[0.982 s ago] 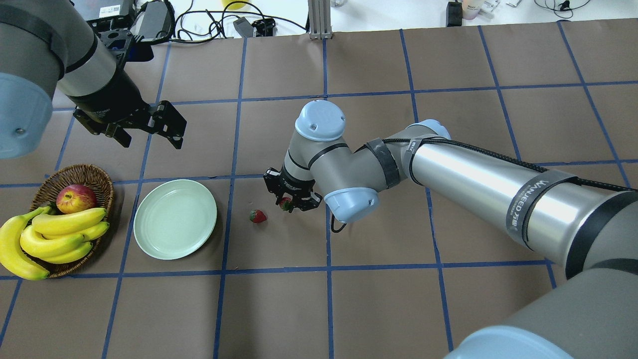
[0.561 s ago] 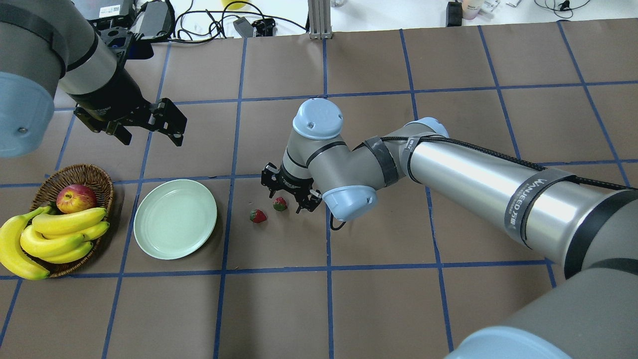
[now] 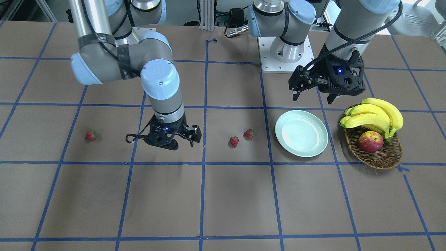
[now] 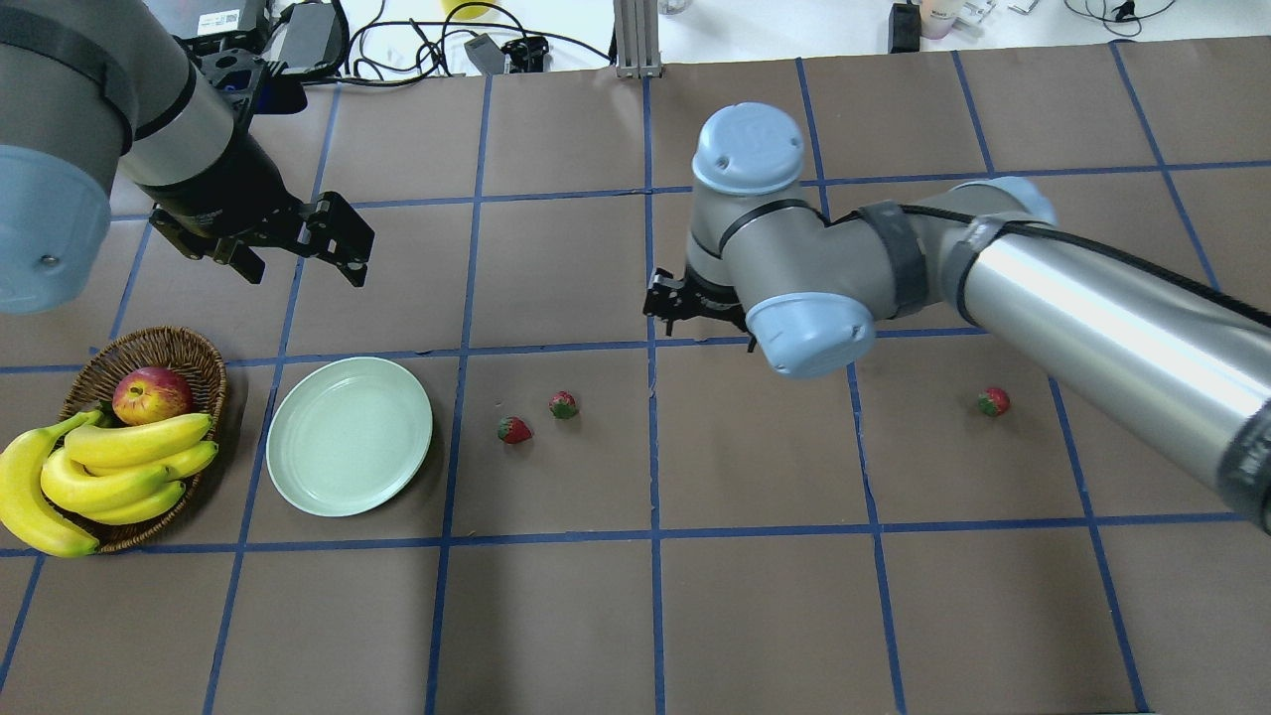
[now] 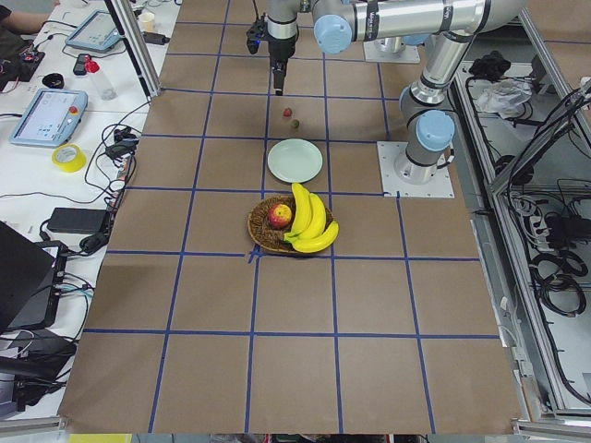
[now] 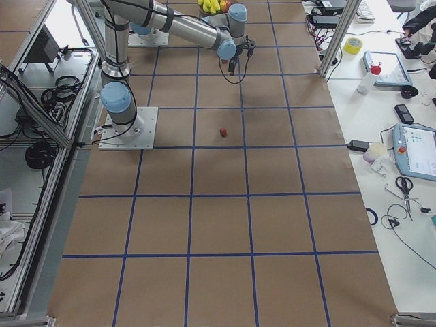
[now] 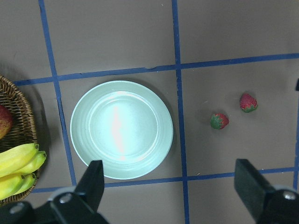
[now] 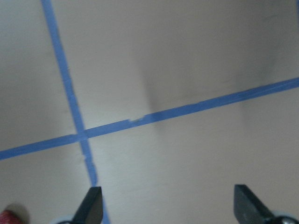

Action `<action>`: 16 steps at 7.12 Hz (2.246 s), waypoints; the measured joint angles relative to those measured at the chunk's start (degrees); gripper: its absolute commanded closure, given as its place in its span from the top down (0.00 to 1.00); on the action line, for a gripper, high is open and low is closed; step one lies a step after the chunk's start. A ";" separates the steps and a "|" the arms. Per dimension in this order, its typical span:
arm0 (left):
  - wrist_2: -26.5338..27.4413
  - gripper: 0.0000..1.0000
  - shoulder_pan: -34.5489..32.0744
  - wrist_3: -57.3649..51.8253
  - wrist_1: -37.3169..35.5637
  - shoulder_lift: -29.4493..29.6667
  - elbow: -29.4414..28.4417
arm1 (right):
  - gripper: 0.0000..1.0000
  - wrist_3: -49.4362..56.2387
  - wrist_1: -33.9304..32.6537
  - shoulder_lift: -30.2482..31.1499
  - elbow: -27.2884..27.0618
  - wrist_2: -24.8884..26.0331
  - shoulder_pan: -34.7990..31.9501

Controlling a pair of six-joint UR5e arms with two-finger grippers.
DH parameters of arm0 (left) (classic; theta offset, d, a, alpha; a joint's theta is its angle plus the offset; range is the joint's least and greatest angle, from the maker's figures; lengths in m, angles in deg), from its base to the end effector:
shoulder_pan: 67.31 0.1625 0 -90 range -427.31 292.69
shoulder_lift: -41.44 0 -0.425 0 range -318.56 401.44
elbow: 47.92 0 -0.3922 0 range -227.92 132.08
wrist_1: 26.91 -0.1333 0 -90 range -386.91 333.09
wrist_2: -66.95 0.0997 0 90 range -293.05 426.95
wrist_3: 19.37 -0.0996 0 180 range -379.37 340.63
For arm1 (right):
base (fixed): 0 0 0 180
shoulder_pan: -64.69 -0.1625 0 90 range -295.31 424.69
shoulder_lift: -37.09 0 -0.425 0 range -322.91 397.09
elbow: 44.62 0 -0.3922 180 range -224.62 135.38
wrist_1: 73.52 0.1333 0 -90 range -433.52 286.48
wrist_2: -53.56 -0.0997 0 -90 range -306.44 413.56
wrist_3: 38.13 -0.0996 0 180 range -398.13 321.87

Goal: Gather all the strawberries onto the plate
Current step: 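Reach the right gripper to the farthest strawberry and grasp it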

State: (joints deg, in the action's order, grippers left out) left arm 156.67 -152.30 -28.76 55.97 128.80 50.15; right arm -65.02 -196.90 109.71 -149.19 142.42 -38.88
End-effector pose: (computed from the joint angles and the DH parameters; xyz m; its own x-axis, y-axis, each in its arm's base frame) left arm -0.0919 -0.4833 0.4533 -0.9971 0.0764 0.0000 0.0764 0.9966 -0.0299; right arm 0.2633 -0.5145 0.2635 -0.9728 0.2299 -0.0290 0.2303 0.9730 -0.0133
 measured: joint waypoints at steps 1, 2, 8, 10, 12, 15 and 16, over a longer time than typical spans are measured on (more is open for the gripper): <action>-0.14 1.00 -0.03 0.01 0.00 0.01 0.04 | 1.00 5.00 0.58 2.73 -2.40 2.35 4.12; -0.21 1.00 -0.06 0.05 0.00 0.05 0.05 | 1.00 8.30 0.76 4.86 -4.48 4.22 7.65; -0.16 1.00 -0.18 -0.10 0.11 0.06 0.10 | 1.00 32.63 -0.39 9.36 -12.97 5.80 24.57; -0.21 1.00 -0.18 -0.10 0.10 0.04 0.10 | 0.95 40.34 -3.33 9.13 -16.50 1.12 31.04; -0.24 1.00 -0.18 -0.10 0.09 0.08 0.13 | 0.83 45.58 -9.76 7.63 -21.24 -1.58 36.20; -0.09 1.00 -0.18 -0.13 -0.01 -0.10 1.19 | 0.52 46.05 -11.23 6.84 -23.03 -3.38 37.51; -0.07 1.00 -0.18 -0.14 -0.05 -0.14 1.37 | 0.44 45.30 -11.46 6.53 -23.15 -4.96 37.45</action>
State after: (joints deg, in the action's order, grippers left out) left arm 156.59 -152.48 -28.90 55.92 128.66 51.52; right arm -19.72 -208.35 116.24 -172.34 137.46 -1.43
